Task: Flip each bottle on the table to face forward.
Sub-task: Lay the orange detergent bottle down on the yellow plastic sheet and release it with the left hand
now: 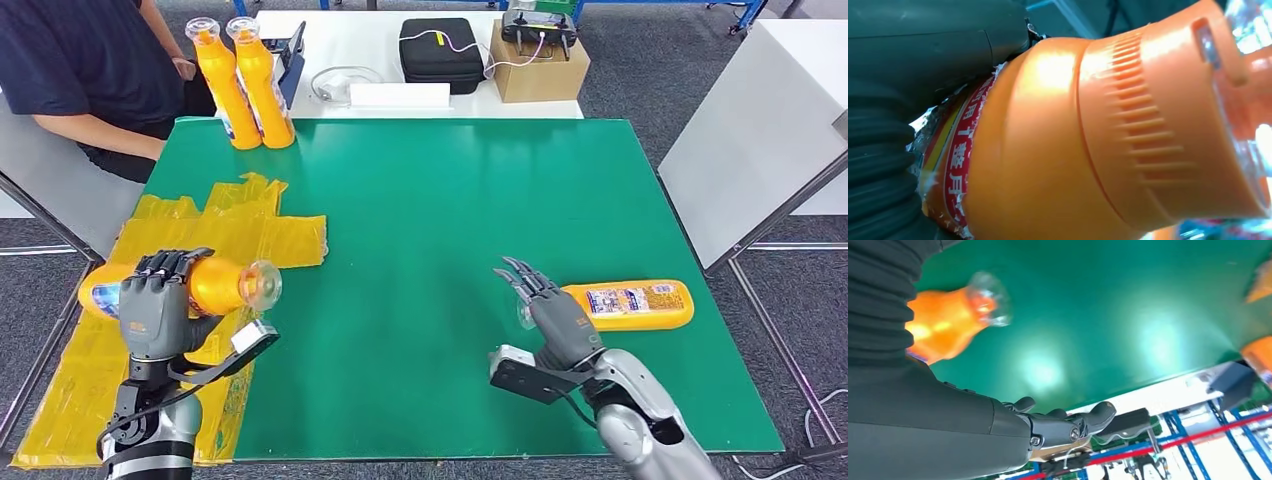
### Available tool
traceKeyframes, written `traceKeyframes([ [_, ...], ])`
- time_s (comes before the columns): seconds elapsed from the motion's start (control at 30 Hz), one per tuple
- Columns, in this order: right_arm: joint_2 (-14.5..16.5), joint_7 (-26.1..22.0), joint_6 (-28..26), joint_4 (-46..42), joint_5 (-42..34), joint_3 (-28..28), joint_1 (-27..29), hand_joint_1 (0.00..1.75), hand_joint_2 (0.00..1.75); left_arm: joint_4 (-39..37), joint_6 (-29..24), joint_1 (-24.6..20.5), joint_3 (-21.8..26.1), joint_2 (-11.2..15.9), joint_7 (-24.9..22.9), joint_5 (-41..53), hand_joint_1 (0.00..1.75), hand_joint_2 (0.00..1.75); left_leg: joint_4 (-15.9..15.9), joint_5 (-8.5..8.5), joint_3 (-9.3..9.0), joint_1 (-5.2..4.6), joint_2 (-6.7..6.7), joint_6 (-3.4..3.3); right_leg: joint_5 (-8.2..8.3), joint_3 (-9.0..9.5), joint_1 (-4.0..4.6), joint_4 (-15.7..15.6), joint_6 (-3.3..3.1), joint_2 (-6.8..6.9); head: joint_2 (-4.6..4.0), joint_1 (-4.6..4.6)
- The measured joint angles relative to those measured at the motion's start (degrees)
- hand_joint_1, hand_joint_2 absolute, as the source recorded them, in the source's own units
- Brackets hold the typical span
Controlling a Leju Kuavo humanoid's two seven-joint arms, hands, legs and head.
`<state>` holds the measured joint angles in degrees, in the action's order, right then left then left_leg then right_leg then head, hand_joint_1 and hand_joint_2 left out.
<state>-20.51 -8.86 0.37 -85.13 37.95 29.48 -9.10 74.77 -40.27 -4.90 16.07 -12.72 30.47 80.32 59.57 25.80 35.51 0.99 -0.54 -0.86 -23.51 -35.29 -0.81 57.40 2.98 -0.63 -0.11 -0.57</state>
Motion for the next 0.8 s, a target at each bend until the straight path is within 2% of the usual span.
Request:
traceKeyframes([
  [0.13, -5.52, 0.50, 2.30, -3.31, -2.10, -1.76, 1.24, 0.00, 1.75, -4.61, 0.03, 0.15, -1.84, 2.27, -8.65, 2.75, 1.75, 1.75, 0.00, 0.00, 0.05, -0.01, -0.01, 0.00, 0.00, -0.01, 0.01, 0.00, 0.00, 0.00, 0.00, -0.01],
  [0.3, -9.37, 0.81, 3.92, -5.55, -3.29, -3.08, 2.00, 0.00, 1.75, -12.22, 0.31, -1.36, -5.10, 4.56, -10.88, 3.37, 1.75, 1.75, 0.00, 0.00, 0.05, -0.03, -0.01, 0.00, 0.00, -0.02, -0.01, 0.00, 0.00, 0.01, 0.00, -0.01],
  [0.33, -9.93, 0.95, 4.71, -5.67, -3.61, -3.32, 1.81, 0.00, 1.75, -14.98, 0.86, -2.03, -6.14, 5.16, -10.87, 2.86, 1.42, 1.75, 0.00, 0.00, 0.05, -0.03, -0.01, 0.00, 0.01, -0.01, 0.00, 0.00, 0.00, 0.02, 0.00, 0.00],
  [0.37, -10.47, 1.09, 5.53, -5.70, -3.94, -3.58, 1.54, 0.00, 1.75, -17.87, 1.59, -2.79, -7.31, 5.84, -10.66, 2.26, 0.99, 1.75, 0.00, -0.01, 0.05, -0.03, -0.01, -0.01, 0.01, 0.00, -0.01, 0.00, 0.01, 0.02, 0.00, 0.01],
  [0.43, -11.49, 1.32, 7.15, -5.53, -4.57, -4.00, 0.74, 0.00, 1.75, -23.20, 3.65, -4.21, -9.91, 7.10, -9.69, 1.02, 0.11, 0.87, 0.00, -0.01, 0.04, -0.03, 0.01, -0.01, 0.03, 0.00, -0.01, 0.00, 0.02, 0.00, 0.00, 0.01],
  [0.47, -11.98, 1.40, 7.82, -5.34, -4.83, -4.20, 0.29, 0.00, 1.75, -25.32, 4.68, -4.85, -11.12, 7.64, -9.06, 0.46, 0.00, 0.44, 0.00, -0.02, 0.04, -0.03, 0.01, -0.01, 0.03, 0.00, -0.01, 0.00, 0.02, 0.00, 0.00, 0.01],
  [0.5, -12.49, 1.50, 8.43, -5.04, -5.08, -4.44, -0.19, 0.00, 1.75, -27.29, 5.68, -5.50, -12.34, 8.15, -8.44, -0.19, 0.00, 0.00, 0.00, -0.02, 0.03, -0.03, -0.01, -0.01, 0.03, 0.02, -0.02, 0.00, 0.02, 0.02, 0.00, 0.01],
  [0.63, -14.23, 2.03, 10.03, -2.67, -5.48, -5.45, -2.45, 0.00, 1.75, -32.56, 8.37, -8.21, -16.24, 9.93, -5.91, -3.88, 0.00, 0.00, 0.00, -0.06, -0.04, -0.03, -0.19, -0.07, 0.02, 0.17, -0.06, 0.00, 0.02, 0.21, 0.00, 0.02],
  [0.8, -14.50, 3.22, 9.80, 2.23, -3.19, -6.30, -4.75, 0.00, 1.75, -35.24, 10.32, -9.70, -19.13, 10.71, -2.83, -9.67, 0.00, 0.00, 0.00, -0.07, -0.07, -0.04, -0.23, -0.08, 0.02, 0.23, -0.08, 0.00, 0.02, 0.23, 0.00, 0.01],
])
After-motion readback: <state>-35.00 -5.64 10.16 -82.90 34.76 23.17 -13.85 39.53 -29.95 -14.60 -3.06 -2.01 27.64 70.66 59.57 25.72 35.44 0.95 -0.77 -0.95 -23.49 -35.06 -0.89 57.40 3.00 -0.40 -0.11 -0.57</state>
